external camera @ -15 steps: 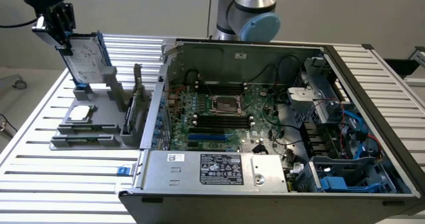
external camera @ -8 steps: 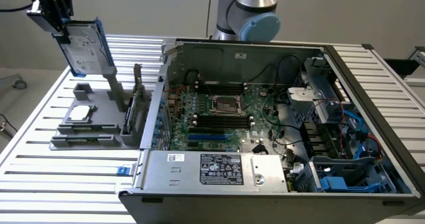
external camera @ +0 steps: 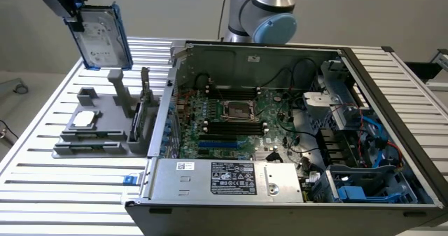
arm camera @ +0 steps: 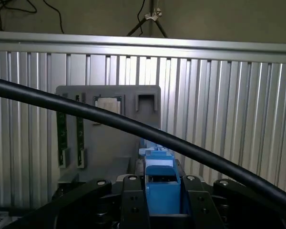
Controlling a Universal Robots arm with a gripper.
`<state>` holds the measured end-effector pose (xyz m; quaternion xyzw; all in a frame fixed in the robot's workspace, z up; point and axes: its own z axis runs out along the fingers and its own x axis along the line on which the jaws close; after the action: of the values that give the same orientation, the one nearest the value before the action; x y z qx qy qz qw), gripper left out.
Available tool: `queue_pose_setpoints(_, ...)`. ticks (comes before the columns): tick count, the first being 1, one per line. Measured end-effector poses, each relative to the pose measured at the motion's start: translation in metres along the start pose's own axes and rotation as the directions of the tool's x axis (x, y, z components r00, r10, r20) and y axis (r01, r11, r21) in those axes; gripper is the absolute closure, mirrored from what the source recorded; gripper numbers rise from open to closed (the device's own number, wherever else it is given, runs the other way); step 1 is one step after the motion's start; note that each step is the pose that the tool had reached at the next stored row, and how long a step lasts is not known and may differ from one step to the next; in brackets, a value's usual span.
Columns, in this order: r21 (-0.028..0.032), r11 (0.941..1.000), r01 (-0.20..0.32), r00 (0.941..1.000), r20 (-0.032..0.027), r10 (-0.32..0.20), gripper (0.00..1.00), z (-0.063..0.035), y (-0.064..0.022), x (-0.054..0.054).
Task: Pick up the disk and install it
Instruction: 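Pick up the disk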
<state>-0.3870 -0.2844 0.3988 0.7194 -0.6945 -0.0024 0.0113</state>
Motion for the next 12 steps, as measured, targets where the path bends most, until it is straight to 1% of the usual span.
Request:
queue_pose_setpoints(6, -0.0010, 1.0000, 0.000, 1.0000, 0.0000, 0.000, 0.67, -0.0279, -0.0268, 0.001)
queue_pose_setpoints(12, -0.0052, 1.0000, 0.000, 1.0000, 0.0001, 0.000, 0.67, -0.0554, -0.0535, 0.003)
